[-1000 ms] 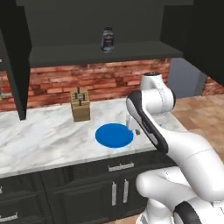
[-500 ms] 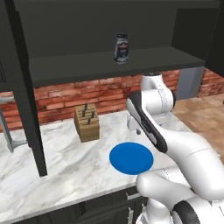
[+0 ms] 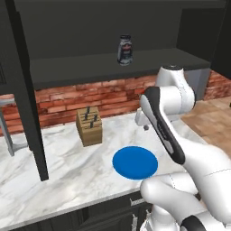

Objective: Move the hot dog bun to the plate on the dining table and place the condiment next to that plate. Then navigate to the fridge and take the sausage and place it on the plate as well.

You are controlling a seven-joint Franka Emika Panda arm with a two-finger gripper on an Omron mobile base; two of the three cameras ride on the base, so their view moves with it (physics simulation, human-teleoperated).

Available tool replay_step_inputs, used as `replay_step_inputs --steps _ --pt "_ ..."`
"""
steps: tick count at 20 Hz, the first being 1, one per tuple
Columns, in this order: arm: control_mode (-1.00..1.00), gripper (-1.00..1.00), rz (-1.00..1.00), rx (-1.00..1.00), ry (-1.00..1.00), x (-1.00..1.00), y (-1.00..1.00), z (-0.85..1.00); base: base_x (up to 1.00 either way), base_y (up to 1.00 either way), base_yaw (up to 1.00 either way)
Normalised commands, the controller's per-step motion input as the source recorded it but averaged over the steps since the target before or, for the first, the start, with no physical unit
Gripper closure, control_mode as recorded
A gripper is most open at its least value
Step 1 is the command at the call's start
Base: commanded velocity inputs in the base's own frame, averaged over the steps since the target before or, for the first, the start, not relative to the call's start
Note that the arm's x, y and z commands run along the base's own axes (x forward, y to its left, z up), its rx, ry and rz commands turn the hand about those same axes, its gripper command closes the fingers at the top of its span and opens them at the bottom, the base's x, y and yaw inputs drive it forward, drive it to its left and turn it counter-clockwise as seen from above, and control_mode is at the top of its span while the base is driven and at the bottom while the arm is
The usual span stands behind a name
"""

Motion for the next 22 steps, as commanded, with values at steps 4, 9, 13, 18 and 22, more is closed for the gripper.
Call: replay_step_inputs --steps 4,9,13,18,22 --pt "-1.0 -1.0 0.06 0.11 -0.61 -0.28 -0.01 0.79 0.0 0.0 0.0" --pt "-1.0 -1.0 0.01 0.02 -0.45 0.08 0.0 0.85 0.0 0.0 0.0" --pt "-1.0 -1.0 0.0 0.0 -0.19 0.52 0.0 0.86 0.0 0.0 0.0" --pt "-1.0 -1.0 0.0 0.03 -0.15 0.65 0.01 0.87 0.0 0.0 0.0" --pt "-1.0 -1.0 0.0 0.06 -0.15 0.55 0.18 0.85 0.0 0.0 0.0"
